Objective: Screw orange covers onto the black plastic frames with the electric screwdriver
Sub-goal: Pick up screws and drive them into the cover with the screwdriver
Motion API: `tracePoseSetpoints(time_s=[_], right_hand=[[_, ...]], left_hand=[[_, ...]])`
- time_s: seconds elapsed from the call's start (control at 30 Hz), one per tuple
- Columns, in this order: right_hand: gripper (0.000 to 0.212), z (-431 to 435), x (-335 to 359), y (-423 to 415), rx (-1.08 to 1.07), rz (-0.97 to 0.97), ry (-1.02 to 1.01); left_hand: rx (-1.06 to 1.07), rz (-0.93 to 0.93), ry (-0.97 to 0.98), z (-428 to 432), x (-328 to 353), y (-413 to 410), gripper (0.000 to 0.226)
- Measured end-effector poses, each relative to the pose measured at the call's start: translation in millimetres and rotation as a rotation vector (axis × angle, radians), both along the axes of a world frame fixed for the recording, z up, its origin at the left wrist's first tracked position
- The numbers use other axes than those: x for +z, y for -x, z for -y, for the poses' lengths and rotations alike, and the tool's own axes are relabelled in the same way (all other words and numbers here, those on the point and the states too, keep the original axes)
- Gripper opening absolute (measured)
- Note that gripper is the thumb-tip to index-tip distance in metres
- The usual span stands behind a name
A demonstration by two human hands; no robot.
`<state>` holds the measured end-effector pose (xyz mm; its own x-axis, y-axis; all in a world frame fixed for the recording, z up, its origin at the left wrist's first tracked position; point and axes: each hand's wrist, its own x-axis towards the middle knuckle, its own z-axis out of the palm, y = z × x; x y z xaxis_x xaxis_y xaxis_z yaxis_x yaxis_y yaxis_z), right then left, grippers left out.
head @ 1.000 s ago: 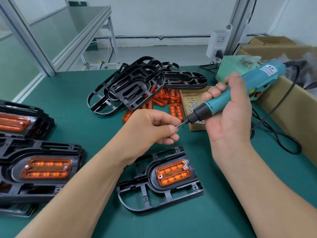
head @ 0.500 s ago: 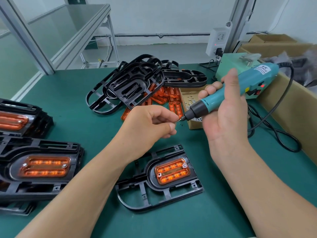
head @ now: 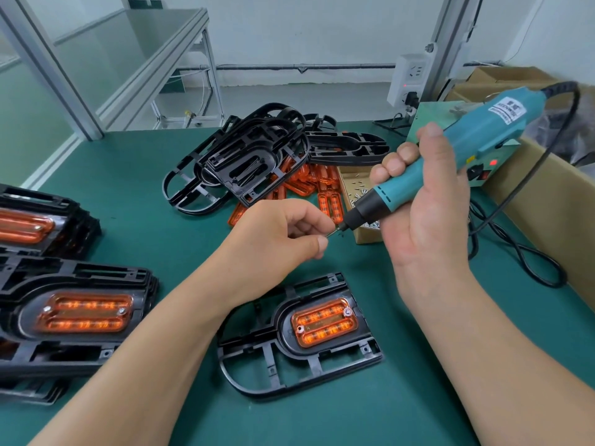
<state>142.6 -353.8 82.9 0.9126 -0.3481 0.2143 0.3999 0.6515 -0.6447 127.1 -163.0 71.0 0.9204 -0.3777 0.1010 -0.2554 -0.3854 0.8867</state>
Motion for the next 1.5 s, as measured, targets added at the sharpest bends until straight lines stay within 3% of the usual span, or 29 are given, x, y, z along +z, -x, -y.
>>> tracePoseSetpoints(time_s=[0.4,0.83,0.97,1.5], right_hand=[[0.015,4.3,0.2,-3.6,-0.022,-0.018,-0.049],[0.021,5.1,0.3,-3.4,-0.010,-0.015,-0.047],[0.009,3.6,0.4,-2.2,0.004,-0.003,-0.014],[0.008,0.7,-0.4,0.3,0.001,0.013,-0.021]], left_hand=[[0.023,-0.015,-0.085,1.5,-7.7,-3.8,0.029],[0.057,-0.031,-0.017,7.3,-10.4,0.2,0.014],[0.071,0.007,-0.069,7.5,-11.5,0.6,0.014],[0.043,-0.133,0.102,5.1,-6.8,-1.1,0.016]])
